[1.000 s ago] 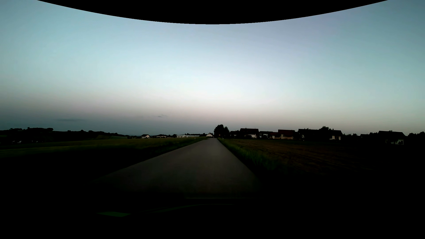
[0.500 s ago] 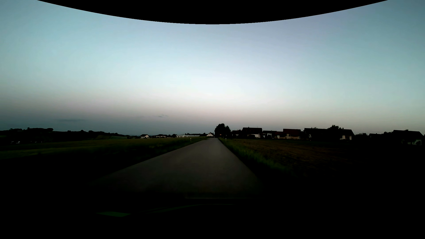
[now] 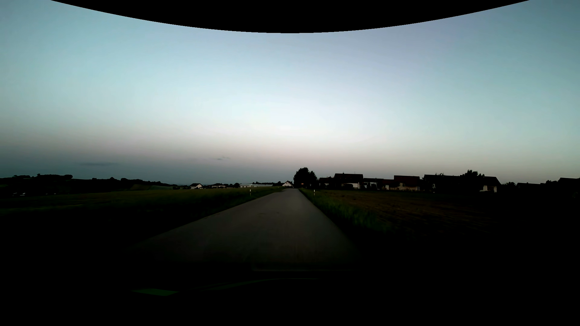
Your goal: Follow the waypoints while adhering to traffic rules and regulations
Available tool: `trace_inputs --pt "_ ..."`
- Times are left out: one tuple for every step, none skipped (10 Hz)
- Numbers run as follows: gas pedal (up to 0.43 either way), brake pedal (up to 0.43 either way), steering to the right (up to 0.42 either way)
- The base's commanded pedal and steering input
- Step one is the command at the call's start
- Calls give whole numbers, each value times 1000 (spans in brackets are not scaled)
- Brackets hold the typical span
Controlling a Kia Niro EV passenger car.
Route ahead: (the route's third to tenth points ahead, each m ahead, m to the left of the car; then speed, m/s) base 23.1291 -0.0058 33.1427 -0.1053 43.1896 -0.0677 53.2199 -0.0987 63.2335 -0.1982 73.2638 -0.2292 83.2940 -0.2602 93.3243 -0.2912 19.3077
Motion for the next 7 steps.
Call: trace_inputs --pt "0 0 3" --pt "0 0 4" --pt "0 0 5" --pt "0 0 5" --pt "0 0 5" --pt "0 0 5" --pt "0 0 5"
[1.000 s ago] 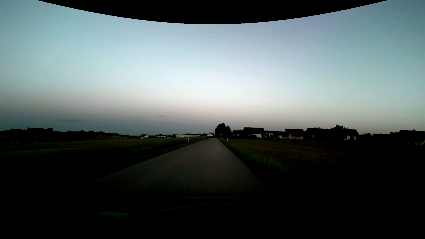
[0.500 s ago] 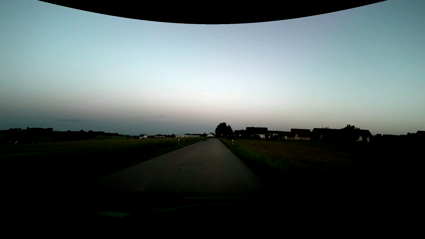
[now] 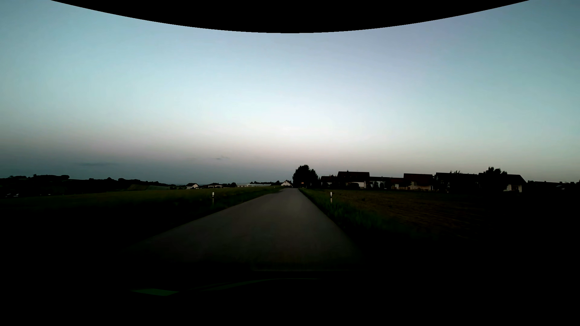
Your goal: Follow the waypoints while adhering to traffic rules and regulations
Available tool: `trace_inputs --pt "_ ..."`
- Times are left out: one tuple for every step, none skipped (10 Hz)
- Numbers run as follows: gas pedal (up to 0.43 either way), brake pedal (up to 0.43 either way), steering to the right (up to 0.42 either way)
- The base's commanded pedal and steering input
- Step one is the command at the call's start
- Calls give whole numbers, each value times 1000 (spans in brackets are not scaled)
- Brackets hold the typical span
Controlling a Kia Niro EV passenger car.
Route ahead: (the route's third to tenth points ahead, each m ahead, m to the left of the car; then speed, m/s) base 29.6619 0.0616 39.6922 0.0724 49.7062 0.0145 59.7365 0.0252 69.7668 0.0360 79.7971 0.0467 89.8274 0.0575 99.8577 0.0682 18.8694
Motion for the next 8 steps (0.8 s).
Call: trace_inputs --pt "0 0 4" --pt "0 6 3" --pt "0 12 3" --pt "0 24 2" --pt "0 37 2" --pt "0 49 2" --pt "0 73 1" --pt "0 73 1"
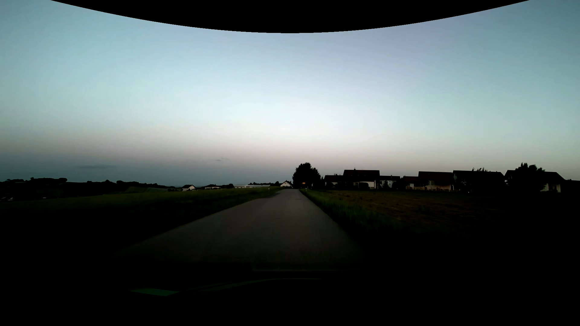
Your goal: Follow the waypoints while adhering to traffic rules and regulations
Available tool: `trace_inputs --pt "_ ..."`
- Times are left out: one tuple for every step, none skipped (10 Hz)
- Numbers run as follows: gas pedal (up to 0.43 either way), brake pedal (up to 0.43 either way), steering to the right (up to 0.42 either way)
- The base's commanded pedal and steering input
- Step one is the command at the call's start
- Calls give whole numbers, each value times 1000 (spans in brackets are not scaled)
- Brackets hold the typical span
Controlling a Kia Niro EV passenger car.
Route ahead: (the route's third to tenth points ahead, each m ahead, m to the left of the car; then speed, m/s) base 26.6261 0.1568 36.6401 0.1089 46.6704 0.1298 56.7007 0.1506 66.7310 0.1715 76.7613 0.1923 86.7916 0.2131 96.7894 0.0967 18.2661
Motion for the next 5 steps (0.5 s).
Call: trace_inputs --pt "0 79 1" --pt "0 85 4" --pt "0 85 5" --pt "0 85 5" --pt "0 91 5"
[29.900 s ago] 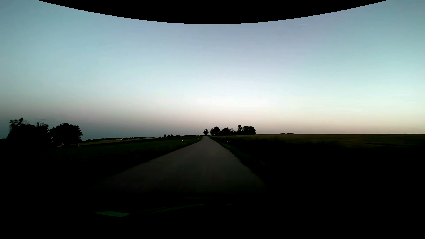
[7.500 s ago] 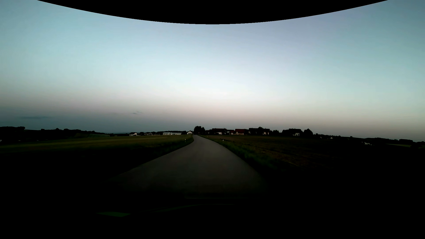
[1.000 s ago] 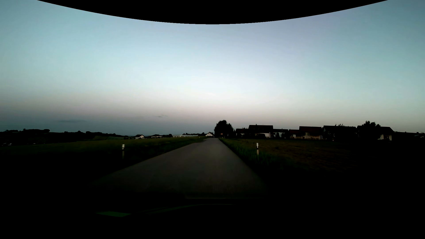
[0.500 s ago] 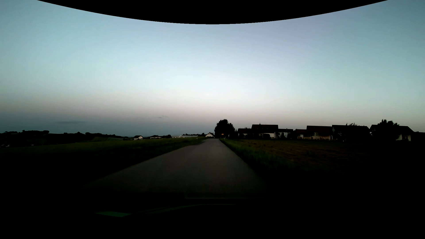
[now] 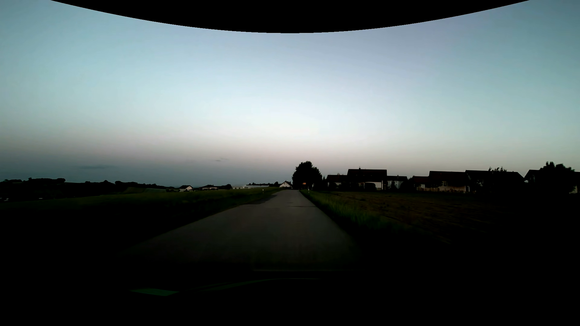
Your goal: Follow the waypoints while adhering to traffic rules and regulations
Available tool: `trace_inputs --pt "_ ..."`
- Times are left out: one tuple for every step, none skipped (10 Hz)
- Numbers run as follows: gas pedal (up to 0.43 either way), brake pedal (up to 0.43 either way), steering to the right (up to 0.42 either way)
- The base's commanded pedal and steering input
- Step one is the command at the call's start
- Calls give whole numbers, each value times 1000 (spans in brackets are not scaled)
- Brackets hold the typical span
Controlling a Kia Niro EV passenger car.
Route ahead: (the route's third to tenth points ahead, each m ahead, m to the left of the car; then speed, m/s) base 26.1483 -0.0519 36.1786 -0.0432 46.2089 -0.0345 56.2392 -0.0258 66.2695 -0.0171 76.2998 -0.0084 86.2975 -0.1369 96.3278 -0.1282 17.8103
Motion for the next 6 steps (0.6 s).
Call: trace_inputs --pt "0 91 5" --pt "0 91 4" --pt "0 91 3" --pt "0 91 3" --pt "0 91 3" --pt "0 91 1"
